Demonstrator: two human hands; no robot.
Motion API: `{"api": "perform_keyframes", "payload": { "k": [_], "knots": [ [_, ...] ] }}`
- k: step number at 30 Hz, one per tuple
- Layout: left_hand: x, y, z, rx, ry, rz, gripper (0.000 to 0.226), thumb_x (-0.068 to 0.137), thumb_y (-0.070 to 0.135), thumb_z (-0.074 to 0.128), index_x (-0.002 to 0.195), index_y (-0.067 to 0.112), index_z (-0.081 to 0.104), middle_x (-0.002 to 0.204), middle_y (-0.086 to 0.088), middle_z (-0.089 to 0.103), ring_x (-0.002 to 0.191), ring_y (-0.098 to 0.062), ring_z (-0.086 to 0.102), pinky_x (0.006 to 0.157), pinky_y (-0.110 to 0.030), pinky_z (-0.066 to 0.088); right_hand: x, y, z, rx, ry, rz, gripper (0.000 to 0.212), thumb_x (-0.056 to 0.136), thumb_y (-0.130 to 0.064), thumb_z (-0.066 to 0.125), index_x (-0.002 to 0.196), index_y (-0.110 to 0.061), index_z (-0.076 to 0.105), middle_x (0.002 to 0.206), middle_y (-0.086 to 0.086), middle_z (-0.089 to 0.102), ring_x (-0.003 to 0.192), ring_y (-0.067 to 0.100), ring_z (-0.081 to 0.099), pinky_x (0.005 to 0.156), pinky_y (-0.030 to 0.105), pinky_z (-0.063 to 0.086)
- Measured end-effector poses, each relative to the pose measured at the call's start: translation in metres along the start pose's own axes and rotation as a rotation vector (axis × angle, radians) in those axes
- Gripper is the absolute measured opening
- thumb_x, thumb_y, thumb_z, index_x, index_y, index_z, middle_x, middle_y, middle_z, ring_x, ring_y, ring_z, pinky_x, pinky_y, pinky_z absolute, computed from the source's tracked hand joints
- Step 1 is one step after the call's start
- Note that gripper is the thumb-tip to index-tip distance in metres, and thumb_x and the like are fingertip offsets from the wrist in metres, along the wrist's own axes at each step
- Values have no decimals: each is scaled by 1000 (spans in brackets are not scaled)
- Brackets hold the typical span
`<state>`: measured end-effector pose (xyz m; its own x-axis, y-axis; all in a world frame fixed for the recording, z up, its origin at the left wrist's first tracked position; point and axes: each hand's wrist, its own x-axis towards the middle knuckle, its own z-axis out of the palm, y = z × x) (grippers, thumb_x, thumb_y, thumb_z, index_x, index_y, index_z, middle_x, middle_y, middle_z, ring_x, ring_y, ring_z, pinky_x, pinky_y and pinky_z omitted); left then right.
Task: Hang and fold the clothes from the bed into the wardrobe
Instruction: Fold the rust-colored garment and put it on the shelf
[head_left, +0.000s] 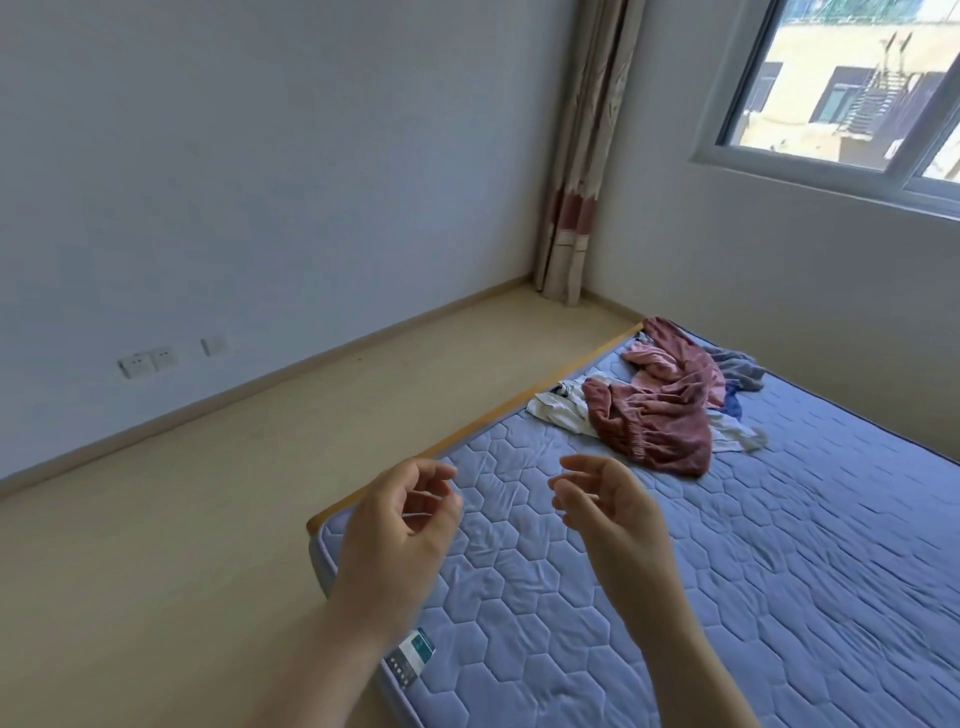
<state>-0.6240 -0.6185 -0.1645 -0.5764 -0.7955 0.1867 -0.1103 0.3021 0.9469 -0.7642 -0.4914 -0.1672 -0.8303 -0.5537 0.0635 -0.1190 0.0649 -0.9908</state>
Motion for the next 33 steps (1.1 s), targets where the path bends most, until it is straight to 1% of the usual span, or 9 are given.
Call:
{"api": "perform_keyframes", "payload": {
  "k": [4, 7, 11, 14, 18, 22, 26, 29, 33],
  "knots": [
    [55, -25, -14, 9, -25, -2, 14, 87, 13, 68, 92, 25, 67, 85, 7, 69, 78, -2, 64, 64, -6, 46, 43, 7, 39, -19, 30, 16, 17, 90, -10, 64, 101, -23, 66, 89, 2, 71, 82, 19, 68, 73, 33, 56],
    [101, -47, -40, 21, -41, 0, 13, 86, 12, 68, 91, 25, 68, 82, 8, 69, 76, -3, 64, 65, -8, 47, 73, 12, 84, -16, 36, 36, 17, 90, -10, 63, 100, -23, 66, 88, 2, 71, 78, 14, 67, 67, 25, 55],
    [166, -69, -92, 44, -85, -5, 12, 86, 14, 68, 92, 25, 68, 82, 11, 68, 76, -2, 64, 67, -11, 49, 111, 9, 155, -13, 42, 64, 17, 91, -9, 63, 101, -22, 65, 89, 2, 71, 76, 10, 65, 67, 22, 54],
    [212, -84, -136, 61, -94, -4, 13, 86, 13, 68, 92, 25, 68, 82, 9, 68, 76, -1, 64, 66, -10, 49, 136, 3, 212, -10, 38, 92, 17, 91, -10, 63, 102, -22, 65, 88, 1, 71, 74, 9, 65, 67, 23, 54],
    [264, -105, -175, 70, -105, -4, 13, 87, 13, 67, 92, 25, 67, 84, 6, 68, 77, -2, 63, 66, -11, 50, 170, -2, 275, -24, 40, 89, 16, 91, -12, 63, 101, -24, 66, 87, -1, 71, 76, 8, 65, 71, 28, 55],
    [304, -126, -198, 66, -131, -14, 14, 87, 13, 67, 92, 25, 67, 84, 7, 68, 77, -2, 63, 65, -10, 49, 200, -1, 316, -40, 26, 91, 16, 91, -14, 63, 102, -25, 65, 92, 2, 71, 84, 14, 68, 76, 29, 57],
    [353, -147, -216, 84, -139, -13, 13, 88, 16, 66, 94, 27, 66, 87, 6, 67, 83, -2, 63, 67, -11, 49, 243, 2, 354, -46, 23, 89, 16, 91, -14, 63, 102, -25, 65, 93, 2, 71, 84, 14, 68, 74, 28, 56],
    [396, -159, -227, 117, -166, 12, 13, 88, 17, 66, 96, 28, 66, 88, 9, 67, 84, -1, 62, 67, -10, 49, 283, 6, 386, -34, 20, 86, 16, 91, -14, 63, 101, -26, 65, 93, 2, 71, 84, 18, 68, 71, 33, 57],
    [468, -168, -238, 166, -156, 67, 12, 90, 18, 64, 96, 29, 64, 88, 12, 66, 84, 2, 61, 68, -9, 48, 349, 8, 429, 5, 24, 53, 18, 91, -12, 63, 100, -28, 66, 92, 2, 71, 86, 22, 68, 73, 37, 57]
  ]
}}
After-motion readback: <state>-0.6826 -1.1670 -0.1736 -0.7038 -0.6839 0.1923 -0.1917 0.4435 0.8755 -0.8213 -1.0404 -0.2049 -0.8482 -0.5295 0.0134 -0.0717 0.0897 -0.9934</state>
